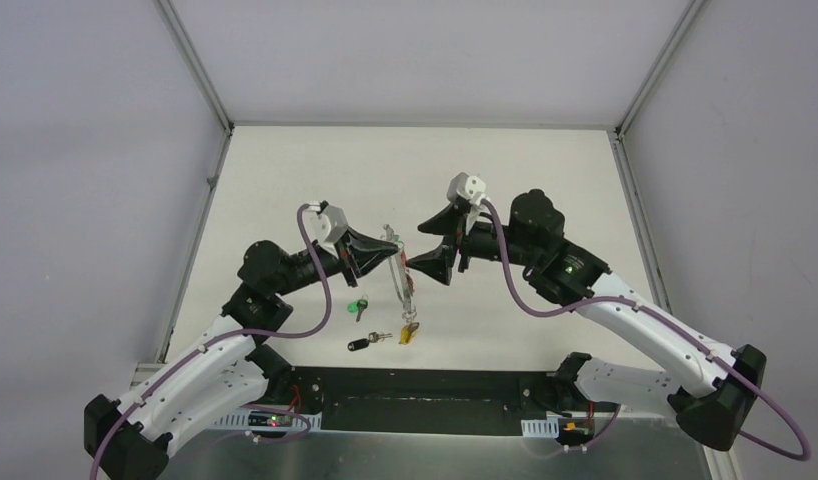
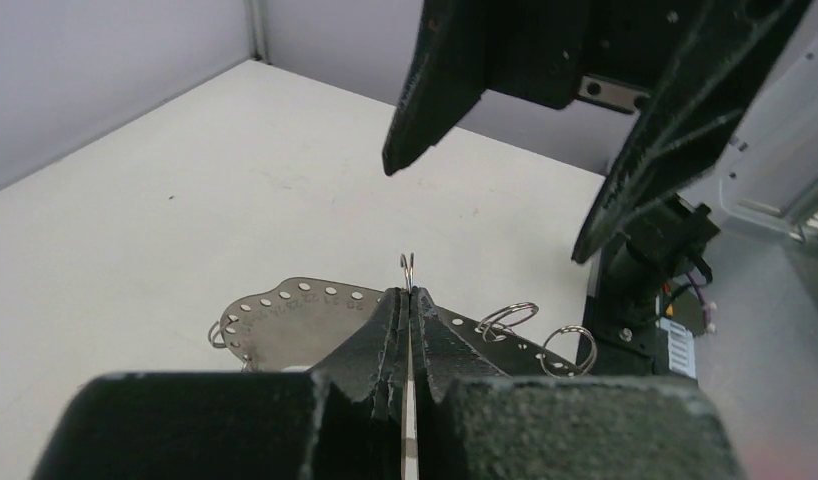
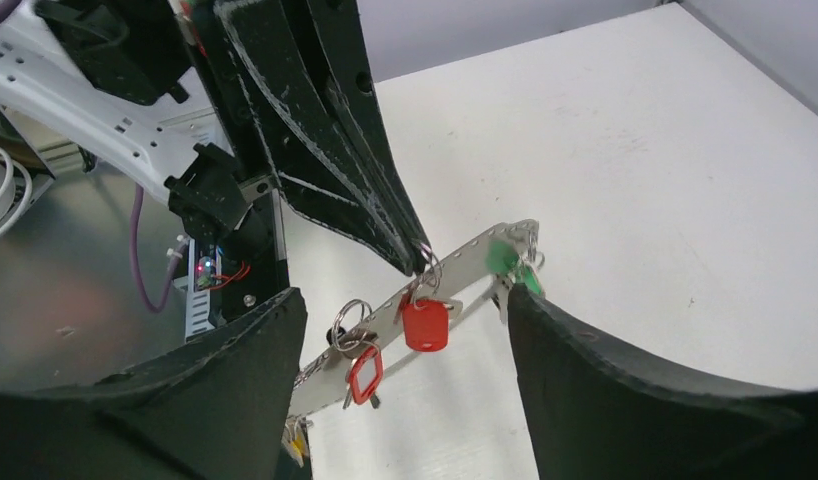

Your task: Put the keys on the keyring

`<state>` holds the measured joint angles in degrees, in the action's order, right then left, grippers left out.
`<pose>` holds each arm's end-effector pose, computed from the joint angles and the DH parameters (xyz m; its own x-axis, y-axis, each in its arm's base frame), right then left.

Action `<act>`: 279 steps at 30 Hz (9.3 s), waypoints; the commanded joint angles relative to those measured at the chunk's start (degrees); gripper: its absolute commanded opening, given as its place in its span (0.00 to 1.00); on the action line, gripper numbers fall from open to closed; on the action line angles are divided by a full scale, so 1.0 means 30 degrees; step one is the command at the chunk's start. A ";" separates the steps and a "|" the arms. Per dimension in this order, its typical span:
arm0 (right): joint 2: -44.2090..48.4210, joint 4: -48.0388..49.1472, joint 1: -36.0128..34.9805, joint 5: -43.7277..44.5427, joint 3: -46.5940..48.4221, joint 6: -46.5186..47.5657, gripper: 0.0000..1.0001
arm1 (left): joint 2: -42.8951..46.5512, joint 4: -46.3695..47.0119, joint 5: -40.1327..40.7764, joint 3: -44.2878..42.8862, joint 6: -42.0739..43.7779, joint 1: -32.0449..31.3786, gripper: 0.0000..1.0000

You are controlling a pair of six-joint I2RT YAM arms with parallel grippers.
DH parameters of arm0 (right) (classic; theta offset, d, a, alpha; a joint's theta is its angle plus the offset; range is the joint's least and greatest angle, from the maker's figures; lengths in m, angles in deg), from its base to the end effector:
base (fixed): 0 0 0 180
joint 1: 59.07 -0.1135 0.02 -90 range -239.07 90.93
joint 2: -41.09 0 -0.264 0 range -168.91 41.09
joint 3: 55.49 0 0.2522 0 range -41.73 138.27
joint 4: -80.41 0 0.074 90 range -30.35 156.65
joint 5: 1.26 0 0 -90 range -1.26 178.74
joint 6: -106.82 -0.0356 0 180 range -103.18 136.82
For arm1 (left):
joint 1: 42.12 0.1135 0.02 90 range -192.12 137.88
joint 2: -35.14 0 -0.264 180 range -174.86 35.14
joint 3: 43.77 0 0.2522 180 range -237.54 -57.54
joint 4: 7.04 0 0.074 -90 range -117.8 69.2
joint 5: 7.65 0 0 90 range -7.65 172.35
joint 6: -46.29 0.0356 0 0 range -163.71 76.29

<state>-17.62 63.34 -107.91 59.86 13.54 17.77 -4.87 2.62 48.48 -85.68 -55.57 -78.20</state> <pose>0.1420 0.1886 0.3719 -0.0612 -0.0920 -0.9939 -0.9761 0.2137 0.0403 0.1268 -0.1169 0.3123 -0.0327 -0.1873 -0.9818 0.9437 0.3178 -0.0921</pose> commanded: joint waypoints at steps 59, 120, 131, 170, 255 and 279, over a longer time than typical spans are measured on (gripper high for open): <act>-0.3059 -0.2104 -0.4051 0.8808 0.2698 0.0644 0.00 | -0.1334 -0.6611 0.4827 -0.6272 -0.1758 -0.0280 0.00; 0.1287 0.4271 0.1572 -0.4358 -0.0569 -0.1720 0.55 | -0.0290 0.3468 0.0411 -0.1232 0.2570 -0.0456 0.00; 0.1844 0.6971 0.1573 -0.5488 -0.2638 -0.0425 0.45 | -0.0595 0.4378 -0.1505 -0.1100 0.2293 -0.0456 0.00; -0.0710 0.9424 0.1543 -0.4174 -0.2445 -0.2853 0.00 | -0.1561 0.5069 -0.2803 -0.1415 0.0914 -0.0456 0.00; -0.3920 -0.5810 -0.0390 0.7958 0.5683 -0.3845 0.00 | -0.6109 -1.1634 1.1129 -0.7645 -0.4588 -0.5362 0.36; -0.4425 -0.6029 -0.0368 0.7374 0.5448 -0.3579 0.00 | -0.3928 -1.2613 1.0392 -0.6978 -0.4449 -0.5362 0.69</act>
<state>-31.39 41.55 -108.74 83.33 28.99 7.21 -18.59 -36.11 81.60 -107.75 -69.03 -93.91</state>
